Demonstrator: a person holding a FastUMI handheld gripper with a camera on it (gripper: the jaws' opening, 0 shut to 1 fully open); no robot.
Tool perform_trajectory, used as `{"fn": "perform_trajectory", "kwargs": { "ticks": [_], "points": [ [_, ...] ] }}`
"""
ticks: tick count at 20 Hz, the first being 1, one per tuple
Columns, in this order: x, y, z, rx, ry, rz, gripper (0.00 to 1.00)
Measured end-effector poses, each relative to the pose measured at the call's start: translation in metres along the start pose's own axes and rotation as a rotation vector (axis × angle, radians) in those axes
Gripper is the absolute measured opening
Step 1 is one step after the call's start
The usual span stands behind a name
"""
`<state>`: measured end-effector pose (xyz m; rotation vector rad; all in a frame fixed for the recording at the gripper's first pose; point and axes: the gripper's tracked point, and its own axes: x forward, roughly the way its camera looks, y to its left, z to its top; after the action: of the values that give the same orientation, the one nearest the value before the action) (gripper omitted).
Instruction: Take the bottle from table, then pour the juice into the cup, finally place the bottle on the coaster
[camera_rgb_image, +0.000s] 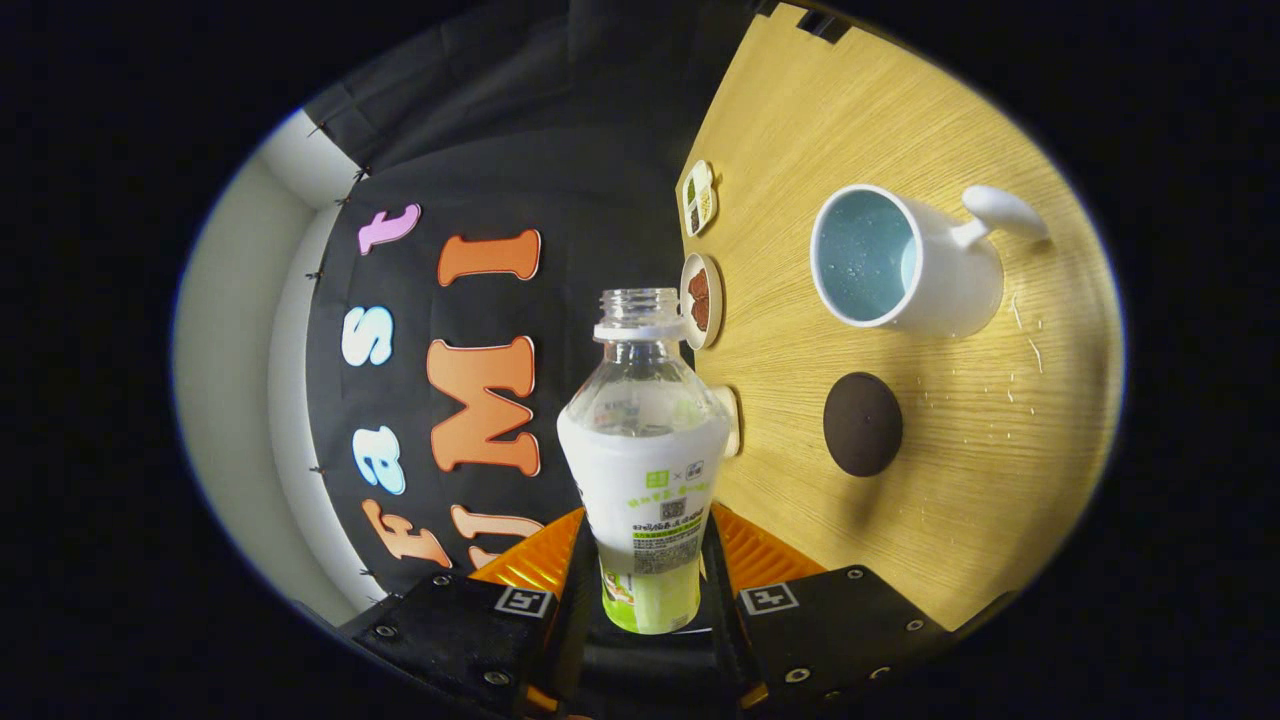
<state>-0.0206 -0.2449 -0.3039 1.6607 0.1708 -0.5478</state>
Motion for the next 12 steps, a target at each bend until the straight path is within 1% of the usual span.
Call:
{"fn": "perform_trajectory", "kwargs": {
  "ticks": [4, 8, 12],
  "points": [
    [0.0013, -0.0029, -0.0005, 0.039, 0.002, -0.009, 0.53],
    [-0.0003, 0.0025, 0.0014, 0.103, 0.002, 0.03, 0.53],
    [0.0037, 0.0044, 0.0027, 0.122, 0.002, 0.03, 0.53]
  ]
}}
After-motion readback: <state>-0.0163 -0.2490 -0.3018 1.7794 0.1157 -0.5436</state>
